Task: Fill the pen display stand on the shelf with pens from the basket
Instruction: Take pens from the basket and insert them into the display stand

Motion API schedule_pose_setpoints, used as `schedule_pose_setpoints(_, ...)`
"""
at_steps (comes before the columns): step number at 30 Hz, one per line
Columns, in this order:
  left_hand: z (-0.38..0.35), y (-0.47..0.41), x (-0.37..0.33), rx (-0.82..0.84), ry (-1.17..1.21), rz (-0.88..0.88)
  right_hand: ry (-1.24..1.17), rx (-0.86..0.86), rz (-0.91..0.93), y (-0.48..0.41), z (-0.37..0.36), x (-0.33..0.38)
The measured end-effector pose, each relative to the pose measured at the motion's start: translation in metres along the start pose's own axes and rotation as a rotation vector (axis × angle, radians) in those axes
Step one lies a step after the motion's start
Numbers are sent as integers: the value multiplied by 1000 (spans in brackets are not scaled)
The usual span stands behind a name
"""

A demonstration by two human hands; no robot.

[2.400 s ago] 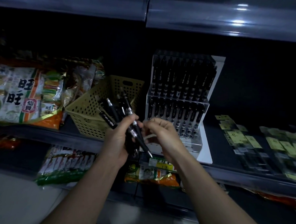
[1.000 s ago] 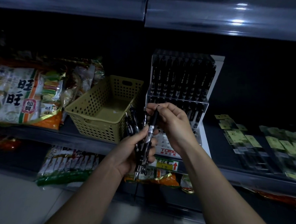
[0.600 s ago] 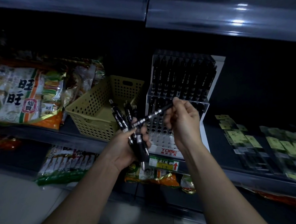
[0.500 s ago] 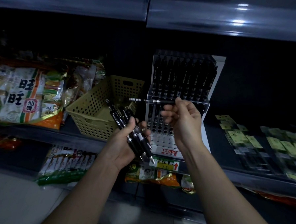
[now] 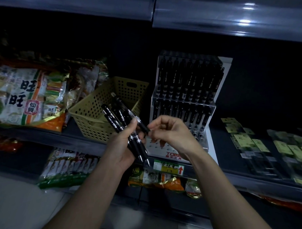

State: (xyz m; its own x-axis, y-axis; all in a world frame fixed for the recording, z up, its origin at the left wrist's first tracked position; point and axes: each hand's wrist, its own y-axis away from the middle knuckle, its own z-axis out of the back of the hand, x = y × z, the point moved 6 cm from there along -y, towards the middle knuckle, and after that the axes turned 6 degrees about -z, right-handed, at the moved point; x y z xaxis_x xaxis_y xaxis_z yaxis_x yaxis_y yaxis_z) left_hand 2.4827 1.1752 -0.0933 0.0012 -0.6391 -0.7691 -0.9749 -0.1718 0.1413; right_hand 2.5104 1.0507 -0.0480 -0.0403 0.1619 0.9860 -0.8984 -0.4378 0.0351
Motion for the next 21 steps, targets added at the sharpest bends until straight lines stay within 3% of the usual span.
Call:
schedule_pose_setpoints(3,-1,3,-2,16,-102,-2,53,30,-9,0,-1,-1)
schedule_pose_setpoints(10,-13,12,0,147,-454,-90,-102,-144,40,1,14,8)
schedule_pose_setpoints(21,-18,14,6,184,-492,-58,-216,-191,60,4,25,9)
